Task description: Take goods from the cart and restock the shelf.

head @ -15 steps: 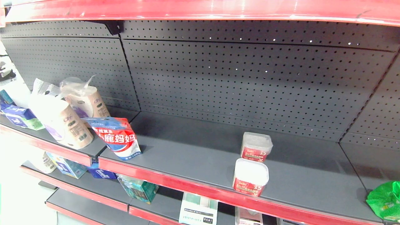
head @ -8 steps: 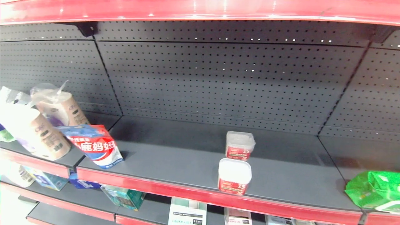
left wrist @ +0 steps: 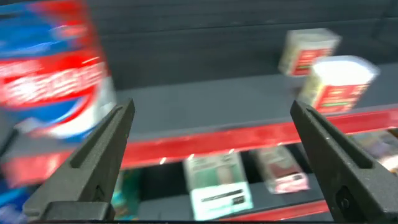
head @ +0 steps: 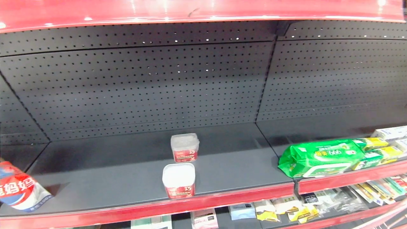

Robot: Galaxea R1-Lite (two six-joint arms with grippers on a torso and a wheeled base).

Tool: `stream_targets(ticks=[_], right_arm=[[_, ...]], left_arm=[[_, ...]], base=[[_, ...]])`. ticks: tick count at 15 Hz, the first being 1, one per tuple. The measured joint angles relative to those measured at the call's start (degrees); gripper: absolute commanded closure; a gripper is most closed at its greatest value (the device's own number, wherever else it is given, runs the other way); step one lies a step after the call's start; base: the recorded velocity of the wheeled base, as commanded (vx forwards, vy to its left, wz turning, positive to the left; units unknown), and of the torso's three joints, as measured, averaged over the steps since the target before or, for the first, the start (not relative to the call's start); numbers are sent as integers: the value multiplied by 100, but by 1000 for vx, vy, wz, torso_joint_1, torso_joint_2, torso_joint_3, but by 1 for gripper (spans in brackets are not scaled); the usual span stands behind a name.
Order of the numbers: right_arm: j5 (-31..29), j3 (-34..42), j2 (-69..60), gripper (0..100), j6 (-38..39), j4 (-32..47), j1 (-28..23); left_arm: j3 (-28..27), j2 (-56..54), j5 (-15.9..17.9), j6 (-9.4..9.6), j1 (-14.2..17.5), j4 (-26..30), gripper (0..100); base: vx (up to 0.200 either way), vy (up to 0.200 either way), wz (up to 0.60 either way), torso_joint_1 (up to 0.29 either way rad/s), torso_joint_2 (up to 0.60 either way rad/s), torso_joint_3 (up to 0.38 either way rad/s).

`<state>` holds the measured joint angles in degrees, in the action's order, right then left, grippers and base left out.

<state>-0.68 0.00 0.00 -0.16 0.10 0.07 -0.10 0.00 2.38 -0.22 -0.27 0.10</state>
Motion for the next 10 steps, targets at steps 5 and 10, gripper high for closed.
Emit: stream_targets(ticks=[5,10], right_arm=[[-7,0,0,0,-13,4,0],[-2,0,0,0,2,0,-2]], left_arm=[[-23,0,79,44,0,1,0],[-1202,809,-165,-605,-13,11,0]], base=[[0,0,0,0,0,0],[0,0,0,0,0,0]])
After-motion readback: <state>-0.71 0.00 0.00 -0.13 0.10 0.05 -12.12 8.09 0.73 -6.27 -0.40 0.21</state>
